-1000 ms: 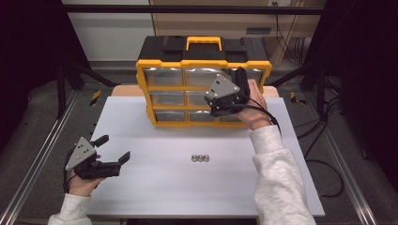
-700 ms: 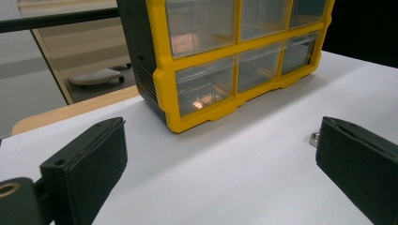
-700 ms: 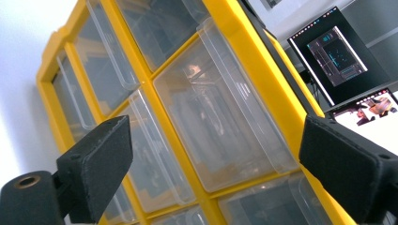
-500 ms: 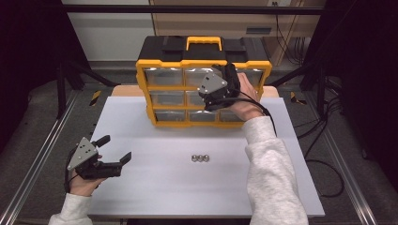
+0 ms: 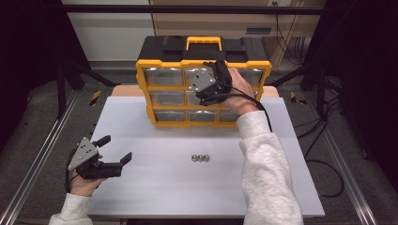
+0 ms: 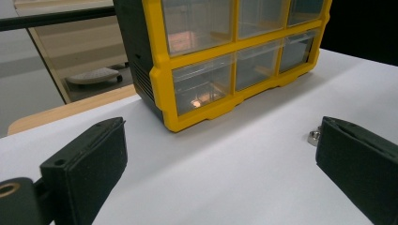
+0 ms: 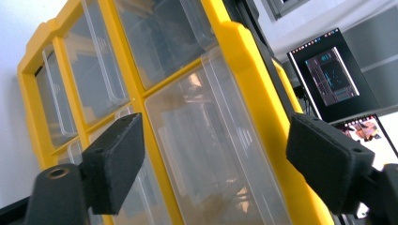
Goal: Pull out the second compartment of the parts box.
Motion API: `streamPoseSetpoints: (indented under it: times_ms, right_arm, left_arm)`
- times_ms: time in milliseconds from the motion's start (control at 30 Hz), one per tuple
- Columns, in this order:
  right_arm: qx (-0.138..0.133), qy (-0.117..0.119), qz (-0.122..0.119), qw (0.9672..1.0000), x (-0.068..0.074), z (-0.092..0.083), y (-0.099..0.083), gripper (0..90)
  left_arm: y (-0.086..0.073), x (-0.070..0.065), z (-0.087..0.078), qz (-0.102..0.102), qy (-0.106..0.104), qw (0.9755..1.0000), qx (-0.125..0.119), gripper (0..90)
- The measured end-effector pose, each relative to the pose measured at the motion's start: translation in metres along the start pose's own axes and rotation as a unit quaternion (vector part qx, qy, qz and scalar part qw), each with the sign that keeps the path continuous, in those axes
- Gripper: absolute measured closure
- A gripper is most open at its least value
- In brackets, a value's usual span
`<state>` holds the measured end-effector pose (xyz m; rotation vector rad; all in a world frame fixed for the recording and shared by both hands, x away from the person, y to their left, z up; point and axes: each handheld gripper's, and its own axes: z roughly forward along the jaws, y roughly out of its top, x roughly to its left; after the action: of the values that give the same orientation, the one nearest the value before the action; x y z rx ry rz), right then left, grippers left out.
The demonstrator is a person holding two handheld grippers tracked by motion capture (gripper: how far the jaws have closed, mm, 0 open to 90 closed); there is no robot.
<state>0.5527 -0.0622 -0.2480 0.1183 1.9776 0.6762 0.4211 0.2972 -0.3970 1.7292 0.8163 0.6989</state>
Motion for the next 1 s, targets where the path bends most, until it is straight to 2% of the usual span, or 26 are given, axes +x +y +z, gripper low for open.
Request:
streamPoseSetpoints:
  times_ms: [400,500,767,900,1000]
  right_arm:
    - [0.02,0.002,-0.04,0.999,0.004,0.011,0.002,31.9]
    - [0.026,-0.004,-0.043,0.9987,0.004,0.013,0.001,33.5]
    - [0.024,-0.02,-0.058,0.9979,0.005,0.012,0.0,40.7]
    - [0.022,-0.031,-0.064,0.9972,0.006,0.013,0.0,46.5]
    - [0.023,-0.043,-0.078,0.9958,0.007,0.013,0.0,51.5]
  left_arm:
    - [0.0,0.0,0.0,0.0,0.0,1.0,-0.001,1.8]
    - [0.0,-0.001,0.0,0.001,0.0,1.0,0.0,1.8]
    - [0.0,-0.001,0.0,0.001,-0.001,1.0,0.0,1.8]
    - [0.0,-0.001,0.001,0.001,-0.001,1.0,0.001,1.8]
    - [0.0,-0.001,0.001,0.001,-0.001,1.0,0.001,1.9]
